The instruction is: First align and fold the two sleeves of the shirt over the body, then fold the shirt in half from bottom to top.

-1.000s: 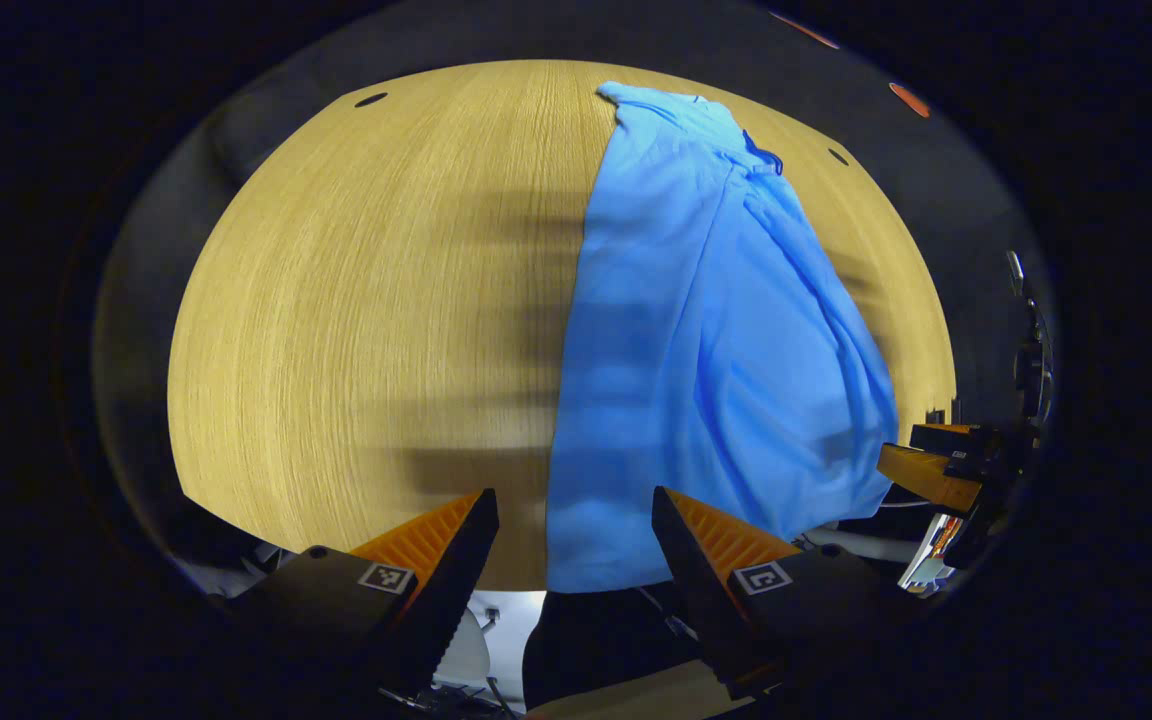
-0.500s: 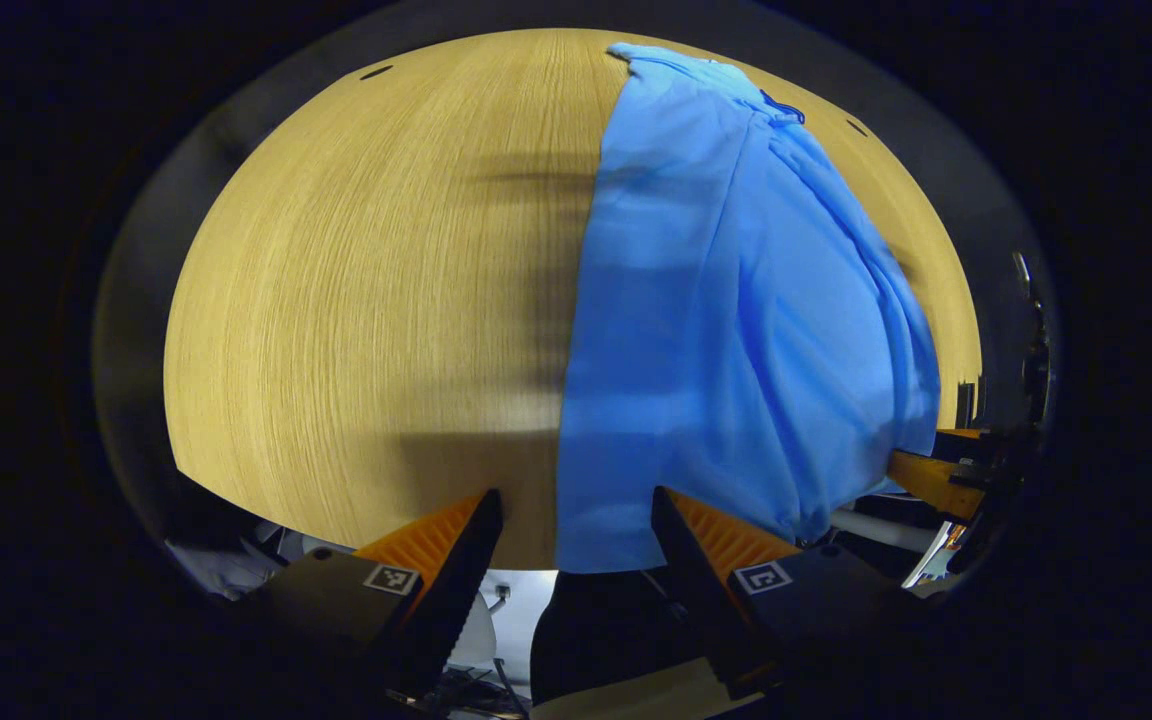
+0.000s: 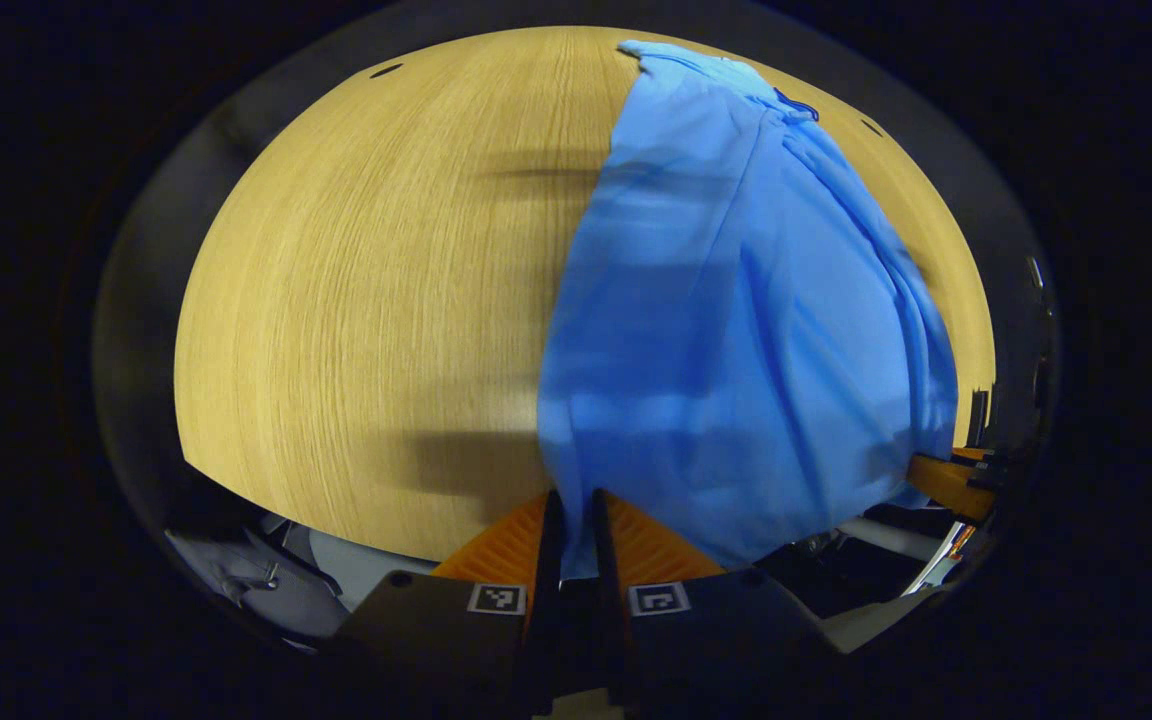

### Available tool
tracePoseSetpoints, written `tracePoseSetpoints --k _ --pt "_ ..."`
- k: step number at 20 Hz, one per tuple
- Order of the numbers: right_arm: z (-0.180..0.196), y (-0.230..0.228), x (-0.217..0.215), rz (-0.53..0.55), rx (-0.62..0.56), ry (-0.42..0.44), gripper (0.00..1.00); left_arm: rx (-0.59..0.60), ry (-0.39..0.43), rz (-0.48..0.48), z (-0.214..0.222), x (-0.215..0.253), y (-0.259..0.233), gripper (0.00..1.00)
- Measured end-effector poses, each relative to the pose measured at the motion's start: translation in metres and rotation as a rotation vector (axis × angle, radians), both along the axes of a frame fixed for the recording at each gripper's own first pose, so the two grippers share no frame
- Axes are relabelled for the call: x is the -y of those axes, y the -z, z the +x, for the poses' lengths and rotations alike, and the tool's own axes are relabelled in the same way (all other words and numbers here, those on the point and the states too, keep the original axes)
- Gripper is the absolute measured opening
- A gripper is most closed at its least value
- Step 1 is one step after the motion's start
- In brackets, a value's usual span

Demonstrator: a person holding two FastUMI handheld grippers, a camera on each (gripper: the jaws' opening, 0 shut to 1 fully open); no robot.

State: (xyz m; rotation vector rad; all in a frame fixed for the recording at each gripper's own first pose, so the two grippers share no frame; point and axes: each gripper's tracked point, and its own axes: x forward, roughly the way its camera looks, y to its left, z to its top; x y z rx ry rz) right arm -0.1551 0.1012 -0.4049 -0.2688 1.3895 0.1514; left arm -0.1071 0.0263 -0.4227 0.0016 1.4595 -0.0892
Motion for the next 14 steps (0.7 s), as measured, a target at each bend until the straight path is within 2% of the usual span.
tracePoseSetpoints --k 1,3,8,14 --pt "0.001 0.001 -0.001 0.006 -0.001 -0.010 0.10 0.000 0.014 -0.007 0.000 0.003 0.006 0.07" --pt "0.005 -0.002 -0.001 0.003 0.015 -0.028 0.05 0.017 0.024 -0.046 0.003 0.009 0.005 0.07" --pt "0.045 -0.035 -0.009 0.016 0.107 -0.064 0.04 0.092 0.023 -0.069 0.034 0.013 -0.020 0.07" --pt "0.123 -0.081 -0.027 0.050 0.249 -0.070 0.03 0.231 0.004 -0.079 0.117 0.013 -0.058 0.07"
